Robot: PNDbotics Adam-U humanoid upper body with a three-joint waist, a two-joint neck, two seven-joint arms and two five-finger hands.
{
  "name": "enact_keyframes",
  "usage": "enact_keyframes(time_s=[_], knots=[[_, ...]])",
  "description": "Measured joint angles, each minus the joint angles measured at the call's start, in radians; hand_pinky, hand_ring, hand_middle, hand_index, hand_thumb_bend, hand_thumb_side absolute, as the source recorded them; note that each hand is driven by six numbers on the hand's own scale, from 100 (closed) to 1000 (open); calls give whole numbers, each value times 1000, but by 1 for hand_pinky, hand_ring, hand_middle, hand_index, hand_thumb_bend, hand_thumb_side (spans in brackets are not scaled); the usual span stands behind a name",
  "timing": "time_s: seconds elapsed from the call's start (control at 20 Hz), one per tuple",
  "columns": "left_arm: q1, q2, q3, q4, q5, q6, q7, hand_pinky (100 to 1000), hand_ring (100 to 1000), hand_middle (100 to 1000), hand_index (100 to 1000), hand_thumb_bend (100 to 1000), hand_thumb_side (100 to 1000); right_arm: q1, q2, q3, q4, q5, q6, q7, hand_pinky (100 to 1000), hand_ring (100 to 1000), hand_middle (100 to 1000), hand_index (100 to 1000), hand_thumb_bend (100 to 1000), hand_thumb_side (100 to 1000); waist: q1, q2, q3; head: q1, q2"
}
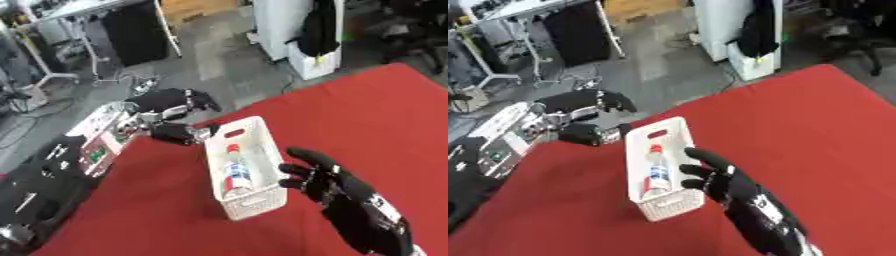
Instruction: Pick up objects on the table and place them in the box.
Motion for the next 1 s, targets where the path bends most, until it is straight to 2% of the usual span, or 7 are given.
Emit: enact_keyframes(time_s=[0.1,0.3,0.35,0.45,0.65,0.8,1.0], knots=[[28,39,-8,-103,70,21,-3,677,808,824,901,109,993,-10,1,0,16,5,-17,6,892,938,992,1000,209,1000,-15,-2,19,0,-6],[112,130,-4,-320,247,80,17,652,789,796,859,100,943,-29,28,0,49,14,-55,10,887,937,988,1000,228,1000,-77,-12,62,0,-16],[133,150,3,-373,299,95,33,654,790,798,862,100,947,-35,38,0,57,19,-65,10,887,937,989,1000,228,1000,-88,-13,73,0,-16],[174,186,23,-470,402,119,71,632,771,773,830,100,900,-50,57,-3,73,28,-85,6,883,940,986,1000,227,1000,-103,-17,96,0,-23],[284,219,84,-629,579,128,180,625,765,765,819,100,888,-67,93,-13,94,58,-116,-17,886,955,987,999,221,1000,-136,-25,147,-1,-39],[378,197,144,-700,657,73,261,667,789,801,840,100,899,-75,117,-18,101,76,-136,-34,903,992,1000,999,201,1000,-149,-25,182,-15,-55],[489,86,208,-723,667,-65,352,718,822,824,870,202,931,-91,149,-17,106,83,-164,-54,936,1000,1000,1000,100,1000,-159,-11,227,-35,-76]])
